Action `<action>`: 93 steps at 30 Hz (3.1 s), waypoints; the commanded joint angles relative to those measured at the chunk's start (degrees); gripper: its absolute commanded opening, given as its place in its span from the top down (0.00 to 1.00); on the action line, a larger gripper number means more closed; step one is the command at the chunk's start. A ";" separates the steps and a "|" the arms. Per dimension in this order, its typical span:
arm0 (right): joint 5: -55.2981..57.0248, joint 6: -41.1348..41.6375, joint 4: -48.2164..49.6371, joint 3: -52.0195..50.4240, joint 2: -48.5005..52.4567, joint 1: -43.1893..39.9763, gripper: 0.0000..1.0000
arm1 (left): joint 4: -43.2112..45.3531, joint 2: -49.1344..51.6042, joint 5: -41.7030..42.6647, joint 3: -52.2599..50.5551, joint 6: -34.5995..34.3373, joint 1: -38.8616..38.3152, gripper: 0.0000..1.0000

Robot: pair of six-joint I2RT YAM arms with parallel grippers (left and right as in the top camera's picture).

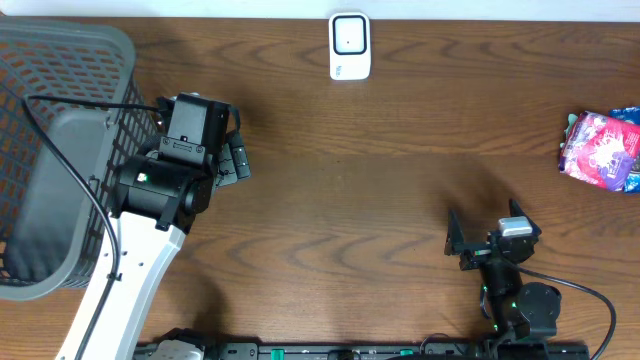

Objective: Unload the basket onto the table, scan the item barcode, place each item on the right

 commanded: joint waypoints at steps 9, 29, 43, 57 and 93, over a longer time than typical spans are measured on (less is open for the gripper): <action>-0.17 0.87 -0.31 -0.17 -0.42 0.50 0.01 | -0.20 0.20 -0.72 -0.13 -0.28 0.24 0.02; 0.28 0.85 -0.22 -0.17 -0.42 0.46 0.01 | -0.20 0.20 -0.72 -0.13 -0.28 0.24 0.02; 1.38 3.48 -0.50 -0.15 -0.42 0.48 0.01 | -0.20 0.20 -0.72 -0.13 -0.28 0.24 0.02; 1.14 4.07 -0.26 -0.15 -0.39 0.44 0.01 | -0.20 0.20 -0.72 -0.13 -0.28 0.24 0.02; 1.14 4.07 -0.24 -0.15 -0.37 0.44 0.01 | -1.27 0.20 -0.72 -0.13 -0.28 0.28 0.02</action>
